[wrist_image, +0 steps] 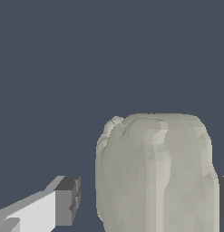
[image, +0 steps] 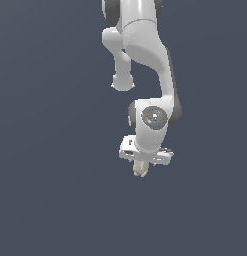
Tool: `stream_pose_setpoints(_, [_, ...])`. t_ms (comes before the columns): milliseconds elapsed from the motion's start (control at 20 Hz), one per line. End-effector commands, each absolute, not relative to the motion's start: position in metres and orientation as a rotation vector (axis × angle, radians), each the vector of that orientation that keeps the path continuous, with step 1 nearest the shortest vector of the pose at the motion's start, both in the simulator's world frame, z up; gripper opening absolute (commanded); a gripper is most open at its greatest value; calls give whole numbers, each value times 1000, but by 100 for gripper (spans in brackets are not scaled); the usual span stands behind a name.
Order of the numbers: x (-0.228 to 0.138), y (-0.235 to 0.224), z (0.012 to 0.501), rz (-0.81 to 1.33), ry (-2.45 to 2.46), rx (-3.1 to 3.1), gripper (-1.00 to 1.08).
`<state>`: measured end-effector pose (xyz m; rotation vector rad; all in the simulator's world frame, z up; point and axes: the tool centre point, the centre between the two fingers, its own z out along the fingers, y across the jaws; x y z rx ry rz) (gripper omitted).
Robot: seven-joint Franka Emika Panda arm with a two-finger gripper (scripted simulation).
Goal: Pick up the object and move it to a goal position.
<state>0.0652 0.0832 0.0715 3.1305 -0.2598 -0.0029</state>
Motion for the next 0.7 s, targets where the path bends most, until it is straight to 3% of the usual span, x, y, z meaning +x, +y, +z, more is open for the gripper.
stream_pose_setpoints(0, [66,83,67,0,-260,3131,100])
stream_pose_setpoints(150, [67,83,68,0,-260,3131,100])
stream_pose_setpoints(200, [67,83,68,0,-260,3131,-100])
stream_pose_setpoints(650, [67,83,68,0,-260,3131,-100])
